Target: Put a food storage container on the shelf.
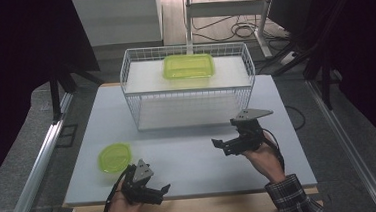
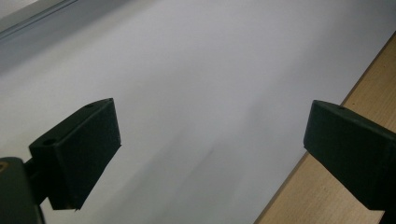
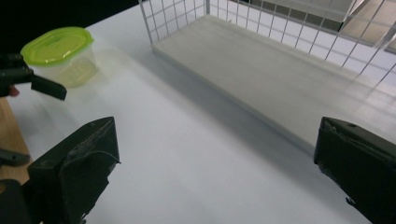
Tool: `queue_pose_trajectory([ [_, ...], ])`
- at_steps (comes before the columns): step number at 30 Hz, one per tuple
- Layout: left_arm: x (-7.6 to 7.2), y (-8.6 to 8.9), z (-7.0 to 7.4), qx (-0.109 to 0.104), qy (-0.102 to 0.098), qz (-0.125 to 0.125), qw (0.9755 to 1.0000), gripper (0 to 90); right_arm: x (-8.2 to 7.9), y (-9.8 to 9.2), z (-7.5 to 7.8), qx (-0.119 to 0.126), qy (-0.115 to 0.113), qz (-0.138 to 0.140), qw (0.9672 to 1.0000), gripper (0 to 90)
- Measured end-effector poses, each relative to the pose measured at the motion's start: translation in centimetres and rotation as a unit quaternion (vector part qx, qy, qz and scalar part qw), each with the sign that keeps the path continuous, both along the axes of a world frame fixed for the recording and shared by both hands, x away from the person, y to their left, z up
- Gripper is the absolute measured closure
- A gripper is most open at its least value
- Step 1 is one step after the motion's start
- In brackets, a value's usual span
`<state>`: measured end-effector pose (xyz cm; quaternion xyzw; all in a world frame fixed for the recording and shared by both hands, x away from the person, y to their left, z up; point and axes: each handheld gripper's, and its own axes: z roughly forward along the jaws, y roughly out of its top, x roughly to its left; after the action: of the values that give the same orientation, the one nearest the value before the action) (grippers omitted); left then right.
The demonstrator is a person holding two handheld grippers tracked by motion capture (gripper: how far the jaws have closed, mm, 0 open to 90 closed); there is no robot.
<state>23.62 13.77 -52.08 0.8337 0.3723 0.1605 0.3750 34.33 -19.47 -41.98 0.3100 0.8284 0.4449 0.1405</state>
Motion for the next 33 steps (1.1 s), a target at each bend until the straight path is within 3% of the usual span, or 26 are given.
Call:
queue_pose_trajectory([
  [20,-0.1,-0.2,-0.2,0.018,-0.003,-0.001,0.9998,3.2,-2.0,-1.5,-4.5,-0.014,0.015,-0.027,0.9994,0.0],
  [28,0.0,-0.4,-0.4,0.026,0.004,-0.002,0.9996,3.1,-3.0,-2.3,-6.1,-0.027,0.011,-0.038,0.9989,0.0],
  [33,0.0,-0.5,-0.4,0.025,0.009,-0.002,0.9997,3.0,-3.4,-2.9,-7.2,-0.031,0.023,-0.045,0.9982,0.0],
])
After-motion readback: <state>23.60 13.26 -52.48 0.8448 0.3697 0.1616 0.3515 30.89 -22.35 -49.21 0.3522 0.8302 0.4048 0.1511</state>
